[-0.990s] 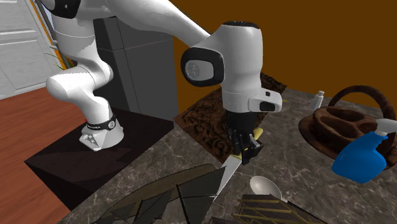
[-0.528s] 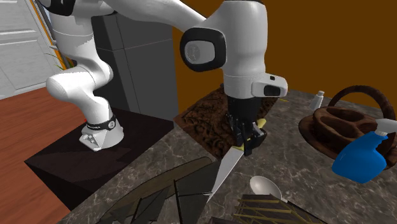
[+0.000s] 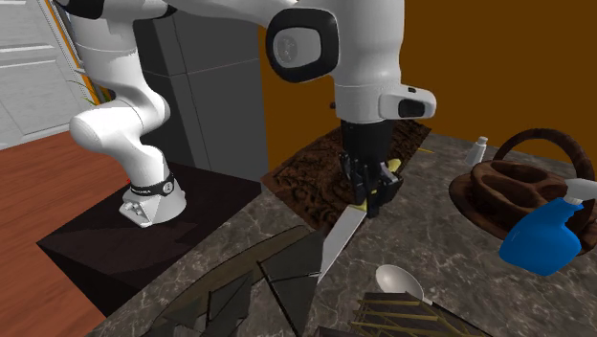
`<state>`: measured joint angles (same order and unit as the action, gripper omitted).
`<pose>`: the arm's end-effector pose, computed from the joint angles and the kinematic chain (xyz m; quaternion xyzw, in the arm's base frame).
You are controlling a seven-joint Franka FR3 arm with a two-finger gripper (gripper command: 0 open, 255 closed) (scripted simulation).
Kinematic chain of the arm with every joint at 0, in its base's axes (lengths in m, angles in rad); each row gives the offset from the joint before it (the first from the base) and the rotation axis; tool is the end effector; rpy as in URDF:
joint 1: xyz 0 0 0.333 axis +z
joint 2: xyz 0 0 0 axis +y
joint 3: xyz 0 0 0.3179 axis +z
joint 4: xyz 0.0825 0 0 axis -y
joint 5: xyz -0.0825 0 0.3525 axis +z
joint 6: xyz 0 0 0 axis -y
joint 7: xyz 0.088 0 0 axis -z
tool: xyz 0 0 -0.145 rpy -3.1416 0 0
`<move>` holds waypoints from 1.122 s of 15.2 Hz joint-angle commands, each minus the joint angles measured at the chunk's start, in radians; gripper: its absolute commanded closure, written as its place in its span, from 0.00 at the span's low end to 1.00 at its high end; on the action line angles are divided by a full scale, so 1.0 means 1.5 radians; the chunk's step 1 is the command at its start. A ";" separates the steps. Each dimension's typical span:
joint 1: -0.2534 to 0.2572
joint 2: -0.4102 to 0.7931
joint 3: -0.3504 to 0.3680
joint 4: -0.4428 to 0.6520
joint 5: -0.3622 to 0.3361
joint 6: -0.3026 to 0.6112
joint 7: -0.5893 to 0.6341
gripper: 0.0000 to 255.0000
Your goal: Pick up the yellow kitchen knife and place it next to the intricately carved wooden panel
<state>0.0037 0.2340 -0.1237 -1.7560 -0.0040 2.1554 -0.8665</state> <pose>0.6161 -0.0698 0.4275 0.9264 0.3669 0.0660 0.0535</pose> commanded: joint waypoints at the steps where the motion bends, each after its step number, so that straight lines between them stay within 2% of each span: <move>1: 0.009 -0.039 0.002 -0.049 -0.008 0.010 0.013 1.00; 9: 0.044 -0.226 0.029 -0.280 -0.046 0.051 0.095 1.00; 17: 0.072 -0.407 0.081 -0.461 -0.056 0.047 0.179 1.00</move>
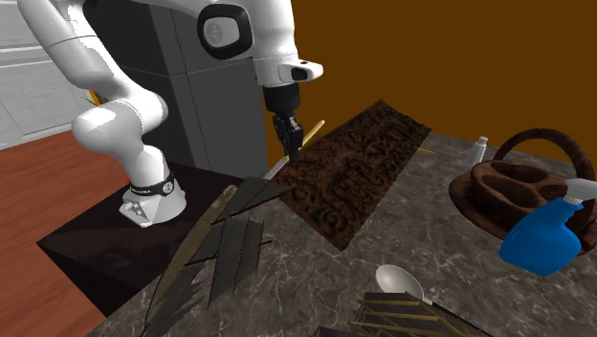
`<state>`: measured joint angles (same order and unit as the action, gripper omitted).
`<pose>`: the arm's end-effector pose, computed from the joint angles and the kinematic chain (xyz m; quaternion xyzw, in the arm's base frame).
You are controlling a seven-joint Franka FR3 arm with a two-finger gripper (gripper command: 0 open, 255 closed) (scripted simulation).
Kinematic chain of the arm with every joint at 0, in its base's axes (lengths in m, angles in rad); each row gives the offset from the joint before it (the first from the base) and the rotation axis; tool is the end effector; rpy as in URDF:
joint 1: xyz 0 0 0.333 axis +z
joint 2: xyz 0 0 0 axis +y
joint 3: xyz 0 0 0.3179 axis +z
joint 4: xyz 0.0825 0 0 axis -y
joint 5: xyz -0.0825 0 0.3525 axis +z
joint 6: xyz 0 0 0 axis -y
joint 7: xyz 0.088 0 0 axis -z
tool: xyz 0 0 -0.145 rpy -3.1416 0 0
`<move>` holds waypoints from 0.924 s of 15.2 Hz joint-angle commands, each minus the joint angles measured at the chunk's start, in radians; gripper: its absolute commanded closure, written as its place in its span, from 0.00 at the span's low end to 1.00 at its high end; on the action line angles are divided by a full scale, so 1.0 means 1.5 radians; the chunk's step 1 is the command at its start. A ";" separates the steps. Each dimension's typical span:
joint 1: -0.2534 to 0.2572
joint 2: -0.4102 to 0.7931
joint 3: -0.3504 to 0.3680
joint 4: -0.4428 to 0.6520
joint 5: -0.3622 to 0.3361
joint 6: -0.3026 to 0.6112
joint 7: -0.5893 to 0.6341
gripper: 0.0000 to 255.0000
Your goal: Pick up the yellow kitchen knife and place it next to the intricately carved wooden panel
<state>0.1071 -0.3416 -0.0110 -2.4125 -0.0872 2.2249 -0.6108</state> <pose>0.4280 0.0358 0.4339 0.9263 0.3673 0.0655 0.0531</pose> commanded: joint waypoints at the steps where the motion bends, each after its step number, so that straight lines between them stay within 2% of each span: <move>1: 0.007 -0.045 0.013 -0.043 0.002 -0.003 0.019 1.00; 7: 0.048 -0.199 0.070 -0.158 0.031 -0.047 0.091 1.00; 14: 0.046 -0.172 0.074 -0.205 0.028 0.027 0.098 1.00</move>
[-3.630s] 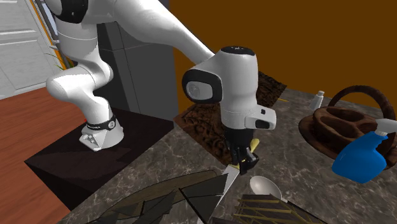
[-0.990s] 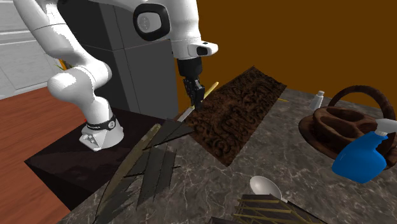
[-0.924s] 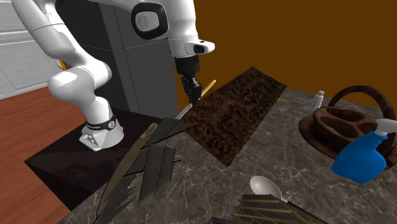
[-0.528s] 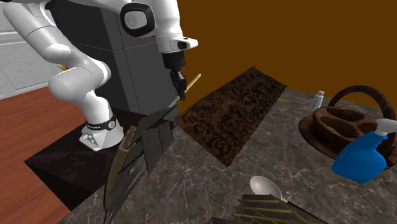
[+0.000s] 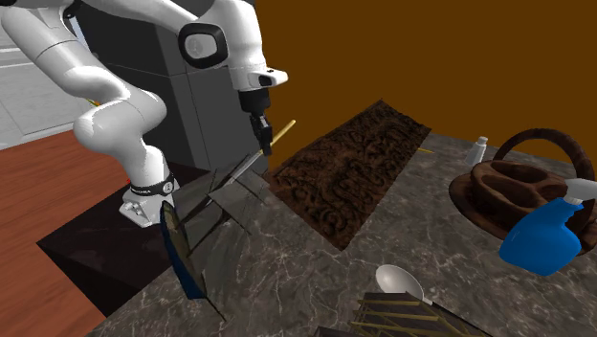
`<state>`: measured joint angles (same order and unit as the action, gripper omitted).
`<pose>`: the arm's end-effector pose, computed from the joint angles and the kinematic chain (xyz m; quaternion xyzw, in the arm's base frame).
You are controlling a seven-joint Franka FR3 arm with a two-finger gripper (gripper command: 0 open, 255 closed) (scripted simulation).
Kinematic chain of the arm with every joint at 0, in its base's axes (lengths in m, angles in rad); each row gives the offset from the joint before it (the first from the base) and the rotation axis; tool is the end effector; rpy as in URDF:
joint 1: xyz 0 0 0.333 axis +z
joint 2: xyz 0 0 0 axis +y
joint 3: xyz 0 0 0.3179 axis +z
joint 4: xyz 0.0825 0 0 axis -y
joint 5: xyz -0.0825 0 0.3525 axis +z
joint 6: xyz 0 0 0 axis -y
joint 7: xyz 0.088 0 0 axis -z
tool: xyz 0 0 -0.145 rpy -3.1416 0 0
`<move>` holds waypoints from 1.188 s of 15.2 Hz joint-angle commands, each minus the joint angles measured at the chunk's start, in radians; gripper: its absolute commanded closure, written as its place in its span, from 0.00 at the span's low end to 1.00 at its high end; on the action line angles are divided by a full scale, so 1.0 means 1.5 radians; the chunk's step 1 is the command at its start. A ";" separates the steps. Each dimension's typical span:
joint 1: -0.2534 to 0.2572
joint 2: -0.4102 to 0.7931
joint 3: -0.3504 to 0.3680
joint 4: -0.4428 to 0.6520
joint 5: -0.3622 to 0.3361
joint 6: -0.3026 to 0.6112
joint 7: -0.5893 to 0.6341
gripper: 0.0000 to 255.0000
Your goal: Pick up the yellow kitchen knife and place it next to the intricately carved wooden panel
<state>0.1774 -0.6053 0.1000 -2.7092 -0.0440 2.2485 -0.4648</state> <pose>0.3289 0.0888 0.4017 0.9265 0.3667 0.0655 0.0534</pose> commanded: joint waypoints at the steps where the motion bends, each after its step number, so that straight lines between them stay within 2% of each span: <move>1: -0.001 0.008 0.001 -0.013 -0.001 0.022 0.002 1.00; 18: -0.018 0.130 0.018 -0.094 -0.023 0.224 0.030 1.00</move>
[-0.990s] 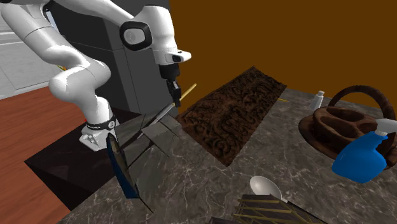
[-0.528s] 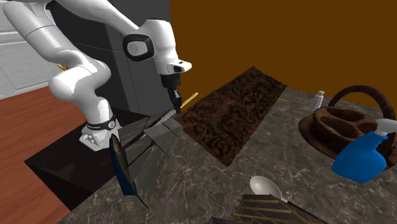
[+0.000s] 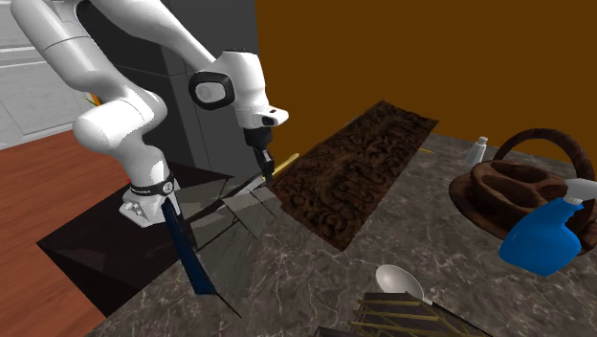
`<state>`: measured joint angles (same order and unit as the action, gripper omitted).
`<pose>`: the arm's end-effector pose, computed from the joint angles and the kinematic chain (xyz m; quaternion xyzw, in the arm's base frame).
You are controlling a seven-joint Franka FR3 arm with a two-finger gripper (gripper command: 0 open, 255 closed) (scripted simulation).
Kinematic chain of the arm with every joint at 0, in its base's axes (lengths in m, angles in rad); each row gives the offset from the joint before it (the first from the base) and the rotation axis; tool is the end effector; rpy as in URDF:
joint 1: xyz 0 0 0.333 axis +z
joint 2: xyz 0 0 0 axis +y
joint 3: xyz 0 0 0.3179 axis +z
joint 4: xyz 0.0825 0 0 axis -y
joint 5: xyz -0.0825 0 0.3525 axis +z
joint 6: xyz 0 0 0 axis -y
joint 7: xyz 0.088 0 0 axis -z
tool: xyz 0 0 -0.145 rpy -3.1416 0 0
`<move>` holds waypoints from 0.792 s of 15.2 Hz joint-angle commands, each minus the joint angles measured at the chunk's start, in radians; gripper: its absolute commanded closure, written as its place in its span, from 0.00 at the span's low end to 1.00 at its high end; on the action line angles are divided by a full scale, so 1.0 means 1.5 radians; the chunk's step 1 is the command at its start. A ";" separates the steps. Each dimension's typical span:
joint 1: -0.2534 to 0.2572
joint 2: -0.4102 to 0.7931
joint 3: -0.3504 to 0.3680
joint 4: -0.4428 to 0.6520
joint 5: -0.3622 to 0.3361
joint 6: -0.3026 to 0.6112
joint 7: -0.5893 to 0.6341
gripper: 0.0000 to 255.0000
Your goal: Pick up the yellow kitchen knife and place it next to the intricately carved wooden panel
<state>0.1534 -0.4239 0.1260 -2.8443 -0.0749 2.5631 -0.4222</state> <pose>0.3348 0.0906 0.3144 0.9265 0.3669 0.0650 0.0535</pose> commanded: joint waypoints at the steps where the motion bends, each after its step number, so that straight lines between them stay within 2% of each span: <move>1: -0.004 0.019 0.003 -0.007 -0.005 0.027 0.005 1.00; 10: -0.035 0.119 0.024 -0.025 -0.048 0.144 0.042 1.00; 12: -0.036 0.120 0.025 -0.025 -0.048 0.146 0.043 1.00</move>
<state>0.1013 -0.2538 0.1653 -2.8720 -0.1467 2.7838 -0.3538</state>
